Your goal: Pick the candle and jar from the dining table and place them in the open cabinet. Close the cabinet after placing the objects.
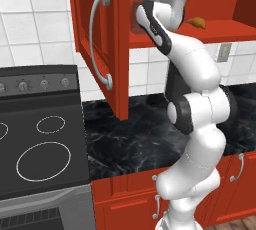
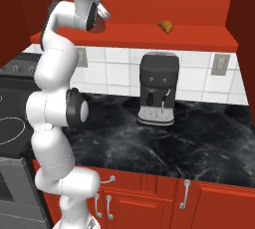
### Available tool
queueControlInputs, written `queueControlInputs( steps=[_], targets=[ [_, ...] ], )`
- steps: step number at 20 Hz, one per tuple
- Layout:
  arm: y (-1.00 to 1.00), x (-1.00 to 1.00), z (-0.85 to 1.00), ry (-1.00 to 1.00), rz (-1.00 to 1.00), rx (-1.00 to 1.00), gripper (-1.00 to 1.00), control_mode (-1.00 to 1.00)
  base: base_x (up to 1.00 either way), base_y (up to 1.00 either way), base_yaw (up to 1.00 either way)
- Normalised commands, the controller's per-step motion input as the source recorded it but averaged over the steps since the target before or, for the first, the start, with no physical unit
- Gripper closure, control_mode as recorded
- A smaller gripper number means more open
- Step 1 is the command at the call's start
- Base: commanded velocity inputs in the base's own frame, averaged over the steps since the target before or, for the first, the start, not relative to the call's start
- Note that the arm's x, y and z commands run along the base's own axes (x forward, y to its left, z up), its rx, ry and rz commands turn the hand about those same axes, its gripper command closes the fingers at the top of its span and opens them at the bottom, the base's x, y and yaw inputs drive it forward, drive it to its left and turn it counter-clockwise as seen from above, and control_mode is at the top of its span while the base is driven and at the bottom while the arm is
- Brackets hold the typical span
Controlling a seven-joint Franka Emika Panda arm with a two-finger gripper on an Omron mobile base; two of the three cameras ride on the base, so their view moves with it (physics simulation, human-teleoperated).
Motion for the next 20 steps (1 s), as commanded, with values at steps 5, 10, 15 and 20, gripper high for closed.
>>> queueControlInputs(
  steps=[5, 10, 15, 20],
  targets=[
    [0.00, -0.47, -0.01, -0.09, 0.00, 0.00, -1.00, -1.00, 0.00, 0.00, 0.00],
    [0.01, -0.57, 0.00, -0.04, 0.00, 0.00, -1.00, -1.00, 0.00, 0.00, 0.00],
    [0.02, -0.61, 0.00, -0.02, 0.00, 0.00, -1.00, -1.00, 0.00, 0.00, 0.00],
    [0.01, -0.75, 0.00, -0.04, 0.00, 0.00, -1.00, -1.00, 0.00, 0.00, 0.00]
  ],
)
